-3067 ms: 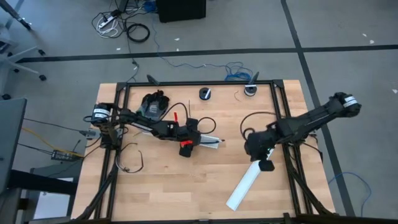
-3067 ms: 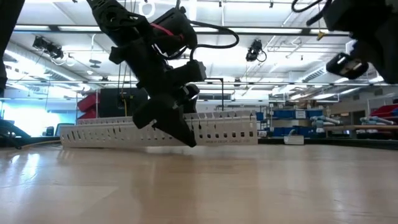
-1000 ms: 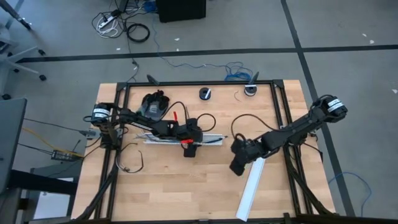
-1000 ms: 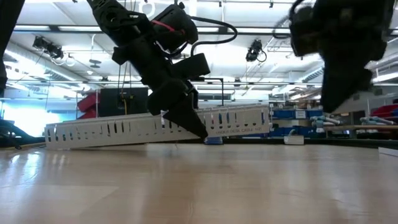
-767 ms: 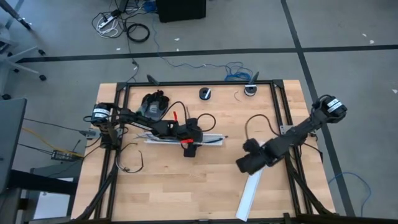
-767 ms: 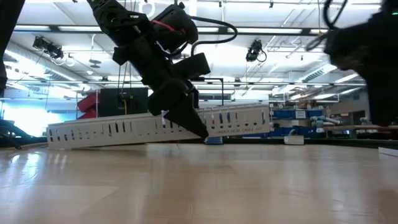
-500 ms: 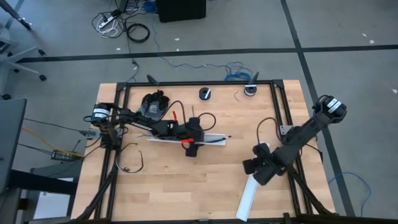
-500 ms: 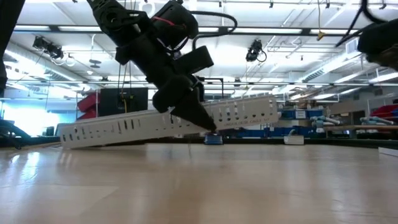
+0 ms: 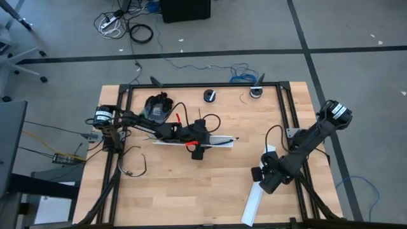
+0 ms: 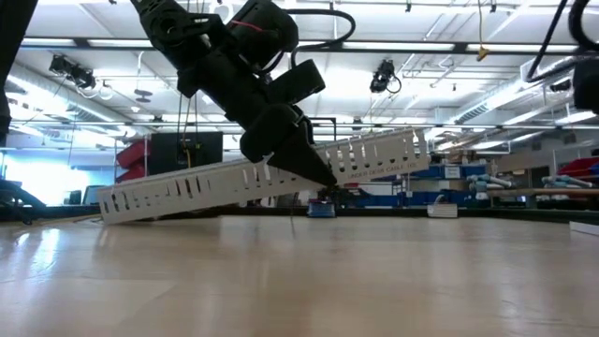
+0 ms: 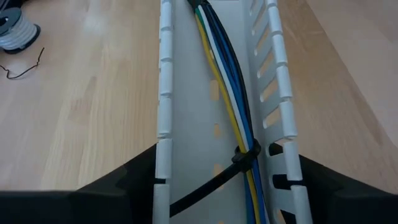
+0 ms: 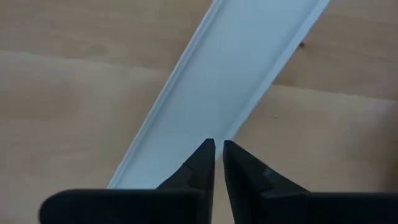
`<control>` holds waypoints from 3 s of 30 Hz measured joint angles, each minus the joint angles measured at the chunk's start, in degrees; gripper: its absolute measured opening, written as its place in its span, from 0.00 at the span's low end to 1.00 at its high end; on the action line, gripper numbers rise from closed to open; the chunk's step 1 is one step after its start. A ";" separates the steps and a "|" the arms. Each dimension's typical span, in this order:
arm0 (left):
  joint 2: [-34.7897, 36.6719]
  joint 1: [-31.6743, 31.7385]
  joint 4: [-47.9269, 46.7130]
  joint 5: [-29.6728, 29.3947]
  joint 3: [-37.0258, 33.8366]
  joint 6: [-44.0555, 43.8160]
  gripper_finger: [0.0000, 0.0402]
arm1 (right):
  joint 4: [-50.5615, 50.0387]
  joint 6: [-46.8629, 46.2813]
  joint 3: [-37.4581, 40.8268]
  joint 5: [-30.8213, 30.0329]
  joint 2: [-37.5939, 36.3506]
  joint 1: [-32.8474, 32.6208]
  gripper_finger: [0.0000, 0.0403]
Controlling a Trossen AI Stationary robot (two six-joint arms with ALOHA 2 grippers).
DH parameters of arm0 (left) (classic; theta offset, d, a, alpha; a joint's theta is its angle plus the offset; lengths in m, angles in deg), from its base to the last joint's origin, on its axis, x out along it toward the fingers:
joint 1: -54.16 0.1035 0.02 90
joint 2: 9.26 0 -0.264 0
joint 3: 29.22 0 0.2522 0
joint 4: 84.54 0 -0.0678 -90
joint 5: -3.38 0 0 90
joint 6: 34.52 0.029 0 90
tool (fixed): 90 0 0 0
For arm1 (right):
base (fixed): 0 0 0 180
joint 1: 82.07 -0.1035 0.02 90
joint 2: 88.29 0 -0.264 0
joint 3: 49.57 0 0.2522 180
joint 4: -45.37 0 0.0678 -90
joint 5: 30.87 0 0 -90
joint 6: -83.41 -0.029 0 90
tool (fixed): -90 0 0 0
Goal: Ziptie cables
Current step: Close the white cable duct
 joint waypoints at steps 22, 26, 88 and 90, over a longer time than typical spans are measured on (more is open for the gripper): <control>-0.02 -0.02 -3.55 0.23 -0.07 -1.55 0.61 | 0.49 6.53 -0.04 1.46 2.66 1.90 0.01; -0.02 -0.02 -3.55 0.21 -0.07 -1.57 0.61 | -4.25 7.84 -0.04 2.82 2.66 1.97 0.01; -0.02 -0.02 -3.09 0.19 -0.07 -2.03 0.61 | 2.43 0.77 0.54 2.29 6.60 5.75 0.01; -0.02 -0.02 -3.09 0.19 -0.07 -2.21 0.61 | 2.43 1.46 0.55 1.53 6.60 5.75 0.01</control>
